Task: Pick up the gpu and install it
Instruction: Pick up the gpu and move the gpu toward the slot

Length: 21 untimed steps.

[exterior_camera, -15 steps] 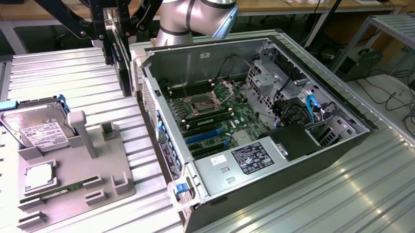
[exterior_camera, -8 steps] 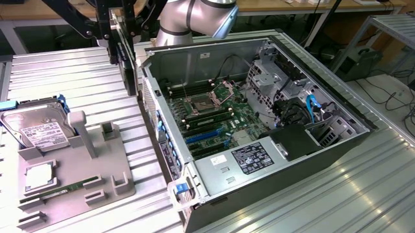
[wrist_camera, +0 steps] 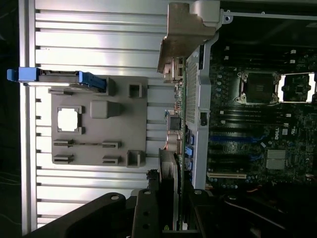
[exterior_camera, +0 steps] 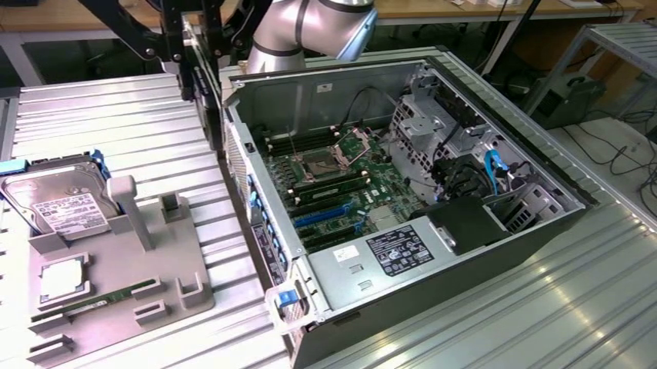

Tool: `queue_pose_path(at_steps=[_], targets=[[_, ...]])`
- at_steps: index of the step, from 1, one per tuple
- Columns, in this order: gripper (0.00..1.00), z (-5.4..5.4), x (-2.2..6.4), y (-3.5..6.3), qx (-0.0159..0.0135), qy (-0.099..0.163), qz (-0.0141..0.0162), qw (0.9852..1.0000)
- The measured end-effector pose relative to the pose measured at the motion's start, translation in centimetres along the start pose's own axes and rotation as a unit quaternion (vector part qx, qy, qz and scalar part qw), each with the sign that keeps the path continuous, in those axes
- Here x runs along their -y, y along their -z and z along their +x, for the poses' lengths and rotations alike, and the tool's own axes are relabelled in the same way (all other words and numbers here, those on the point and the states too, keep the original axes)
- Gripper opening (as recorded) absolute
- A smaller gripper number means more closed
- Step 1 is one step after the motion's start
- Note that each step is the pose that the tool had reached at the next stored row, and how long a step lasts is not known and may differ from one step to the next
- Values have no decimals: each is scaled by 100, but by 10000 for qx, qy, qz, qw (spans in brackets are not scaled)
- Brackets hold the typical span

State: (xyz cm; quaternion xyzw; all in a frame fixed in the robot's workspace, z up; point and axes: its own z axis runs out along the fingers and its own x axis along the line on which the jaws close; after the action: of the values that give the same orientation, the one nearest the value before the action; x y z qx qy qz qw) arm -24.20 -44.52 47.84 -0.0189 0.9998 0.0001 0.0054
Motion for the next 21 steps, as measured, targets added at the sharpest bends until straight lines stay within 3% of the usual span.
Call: queue_pose_path(at_steps=[21], targets=[[27,-175,7,-2,0,0,0,10000]])
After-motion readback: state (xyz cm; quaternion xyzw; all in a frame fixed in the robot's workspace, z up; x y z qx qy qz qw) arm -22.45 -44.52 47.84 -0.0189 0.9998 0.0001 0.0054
